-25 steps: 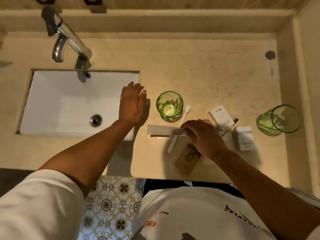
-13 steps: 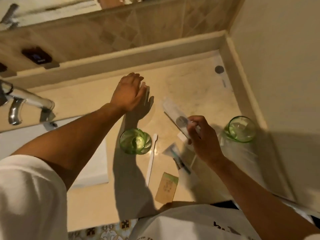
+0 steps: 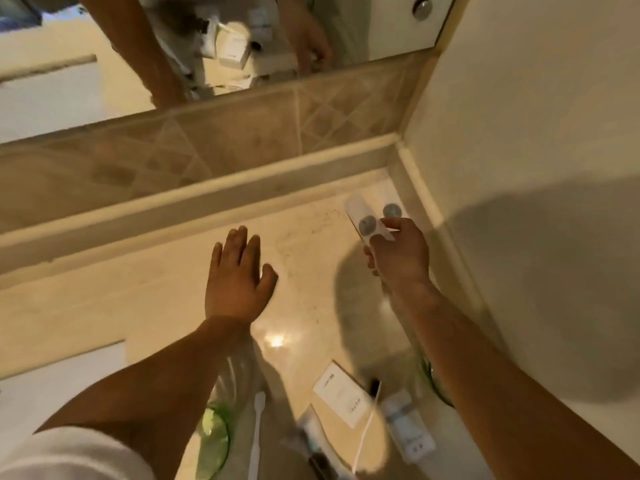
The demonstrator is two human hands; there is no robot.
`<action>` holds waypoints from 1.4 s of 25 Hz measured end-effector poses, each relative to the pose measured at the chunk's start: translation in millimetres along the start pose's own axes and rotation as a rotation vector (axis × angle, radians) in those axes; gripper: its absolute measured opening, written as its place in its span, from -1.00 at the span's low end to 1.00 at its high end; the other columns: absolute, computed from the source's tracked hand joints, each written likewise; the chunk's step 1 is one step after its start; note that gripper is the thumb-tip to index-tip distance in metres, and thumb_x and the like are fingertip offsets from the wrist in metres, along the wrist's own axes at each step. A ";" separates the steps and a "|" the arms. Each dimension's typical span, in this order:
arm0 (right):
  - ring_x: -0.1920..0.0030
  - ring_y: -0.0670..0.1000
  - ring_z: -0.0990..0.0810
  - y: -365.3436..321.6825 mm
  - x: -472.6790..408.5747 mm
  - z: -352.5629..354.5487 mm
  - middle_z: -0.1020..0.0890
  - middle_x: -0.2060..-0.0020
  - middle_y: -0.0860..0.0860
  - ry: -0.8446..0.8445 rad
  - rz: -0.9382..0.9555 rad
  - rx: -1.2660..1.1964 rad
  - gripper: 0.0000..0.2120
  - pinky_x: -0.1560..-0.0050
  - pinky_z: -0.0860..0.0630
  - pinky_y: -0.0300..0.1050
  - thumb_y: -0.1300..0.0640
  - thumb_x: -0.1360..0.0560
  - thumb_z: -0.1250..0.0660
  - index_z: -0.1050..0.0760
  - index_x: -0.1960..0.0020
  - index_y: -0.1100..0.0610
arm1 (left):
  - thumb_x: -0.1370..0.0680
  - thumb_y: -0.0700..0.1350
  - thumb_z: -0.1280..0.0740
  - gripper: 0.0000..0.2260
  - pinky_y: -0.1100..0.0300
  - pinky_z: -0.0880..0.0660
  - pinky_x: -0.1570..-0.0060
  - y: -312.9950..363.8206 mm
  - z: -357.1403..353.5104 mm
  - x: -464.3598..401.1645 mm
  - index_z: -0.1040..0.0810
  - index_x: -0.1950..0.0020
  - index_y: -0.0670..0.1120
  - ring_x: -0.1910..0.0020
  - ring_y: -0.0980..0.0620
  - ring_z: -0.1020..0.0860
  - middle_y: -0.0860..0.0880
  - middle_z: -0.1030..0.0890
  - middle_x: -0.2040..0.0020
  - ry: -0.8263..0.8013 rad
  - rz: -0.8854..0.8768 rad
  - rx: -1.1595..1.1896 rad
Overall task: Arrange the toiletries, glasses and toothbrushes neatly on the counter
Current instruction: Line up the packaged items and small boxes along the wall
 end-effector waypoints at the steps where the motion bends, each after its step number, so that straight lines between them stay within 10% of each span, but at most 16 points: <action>1: 0.27 -0.03 -0.65 2.1 -9.0 -2.5 -0.71 0.05 0.09 0.009 -0.022 -0.031 -0.80 0.43 -0.51 -0.29 0.27 -0.53 -0.28 -0.49 -0.10 0.05 | -0.61 0.12 -0.11 -0.42 -0.05 0.05 -0.63 -2.2 -0.6 -1.0 -0.32 -0.59 -0.09 -0.66 -0.03 -0.07 -0.09 -0.19 -0.66 0.013 0.003 0.015; 5: 0.20 -0.16 -0.63 11.9 -28.0 -15.2 -0.62 0.14 -0.18 -0.015 0.072 0.234 -0.78 0.52 -0.49 -0.38 0.08 -0.56 -0.38 -0.45 -0.17 -0.08 | -0.57 0.10 -0.13 -0.42 -0.09 0.02 -0.62 -2.6 -0.7 -2.0 -0.35 -0.57 -0.10 -0.65 -0.02 -0.09 -0.10 -0.22 -0.64 0.030 0.005 0.030; 11: -0.22 -0.01 -0.55 6.6 -21.6 -21.2 -0.47 -0.29 0.02 0.074 0.390 0.710 -0.65 -0.25 -0.57 -0.03 0.13 -0.52 -0.41 -0.46 -0.28 0.00 | -0.57 0.08 -0.16 -0.42 -0.06 0.05 -0.63 -2.4 1.5 -2.3 -0.35 -0.57 -0.11 -0.66 -0.02 -0.08 -0.09 -0.21 -0.65 0.016 0.021 0.038; 22: -0.02 0.05 -0.66 9.3 -35.8 -47.4 -0.47 -0.20 0.03 -0.077 0.443 0.877 -0.72 -0.10 -0.62 -0.09 0.06 -0.62 -0.32 -0.49 -0.32 0.02 | -0.57 0.08 -0.14 -0.43 -0.06 0.04 -0.63 -2.8 -0.2 -2.5 -0.37 -0.55 -0.10 -0.65 -0.01 -0.09 -0.09 -0.23 -0.64 0.051 0.020 0.048; 35: -0.33 0.15 -0.55 11.4 -46.9 -36.9 -0.47 -0.32 0.16 -0.032 0.453 0.867 -0.66 -0.12 -0.62 -0.04 0.28 -0.58 -0.35 -0.53 -0.32 0.03 | -0.56 0.08 -0.15 -0.43 -0.08 0.02 -0.63 -3.5 -0.8 -3.0 -0.38 -0.55 -0.10 -0.65 -0.01 -0.10 -0.08 -0.24 -0.64 0.060 0.020 0.044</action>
Point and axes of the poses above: each hand's wrist, its own x-axis away from the middle knuckle, its own z-axis out of the back of the hand, y = z × x, the point moved 5 cm from there along -x, towards the middle knuckle
